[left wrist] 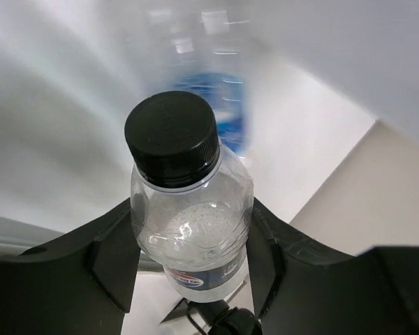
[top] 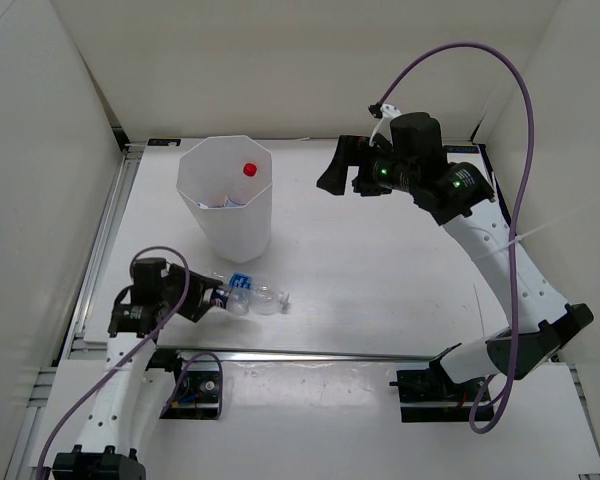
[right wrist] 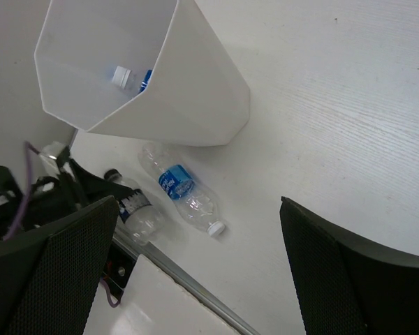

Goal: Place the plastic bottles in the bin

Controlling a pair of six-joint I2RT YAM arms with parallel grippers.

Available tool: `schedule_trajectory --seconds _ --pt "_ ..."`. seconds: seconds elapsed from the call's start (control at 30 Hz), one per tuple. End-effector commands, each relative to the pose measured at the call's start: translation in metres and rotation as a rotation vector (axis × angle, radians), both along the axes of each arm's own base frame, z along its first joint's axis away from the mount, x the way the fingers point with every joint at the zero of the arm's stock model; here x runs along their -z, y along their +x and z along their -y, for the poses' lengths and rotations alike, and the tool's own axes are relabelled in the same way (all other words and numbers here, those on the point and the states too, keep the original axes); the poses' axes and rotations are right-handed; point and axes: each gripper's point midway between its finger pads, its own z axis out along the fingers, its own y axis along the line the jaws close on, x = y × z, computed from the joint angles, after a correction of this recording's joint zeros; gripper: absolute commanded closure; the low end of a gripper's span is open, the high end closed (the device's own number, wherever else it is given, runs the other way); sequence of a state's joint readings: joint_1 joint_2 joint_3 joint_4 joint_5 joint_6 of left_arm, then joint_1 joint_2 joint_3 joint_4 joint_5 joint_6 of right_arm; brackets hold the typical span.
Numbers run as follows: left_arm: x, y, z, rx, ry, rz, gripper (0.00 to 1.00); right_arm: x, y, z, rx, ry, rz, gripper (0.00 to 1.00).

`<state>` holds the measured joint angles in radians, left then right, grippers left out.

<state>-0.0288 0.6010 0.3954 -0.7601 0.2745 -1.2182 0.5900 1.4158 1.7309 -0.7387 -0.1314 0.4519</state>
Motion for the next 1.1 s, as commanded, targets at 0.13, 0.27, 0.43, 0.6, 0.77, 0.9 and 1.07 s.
schedule_trajectory --seconds 0.13,0.27,0.43,0.6,0.77,0.9,1.07 --pt "-0.153 0.028 -0.027 0.044 0.234 0.302 0.67 -0.001 0.008 -0.001 0.009 -0.008 0.024 0.0" --pt "-0.214 0.034 -0.043 0.038 0.358 0.4 0.67 -0.001 0.01 0.001 0.014 -0.018 0.032 0.0" --pt "-0.308 0.066 -0.048 0.037 0.435 0.603 0.66 0.003 0.017 0.006 0.034 -0.023 0.024 0.0" --pt "-0.355 0.139 -0.049 0.068 0.499 0.679 0.65 0.001 0.02 0.012 0.05 0.018 -0.01 0.0" --pt "-0.363 0.197 -0.036 0.137 0.557 0.658 0.62 -0.001 0.025 0.02 0.049 0.049 -0.031 0.0" --pt "-0.327 0.222 -0.03 0.198 0.561 0.561 0.28 0.003 0.026 0.032 0.066 0.055 -0.044 0.0" --pt "-0.339 0.21 -0.023 0.197 0.558 0.628 0.0 0.015 0.021 0.044 0.071 0.072 -0.092 0.0"
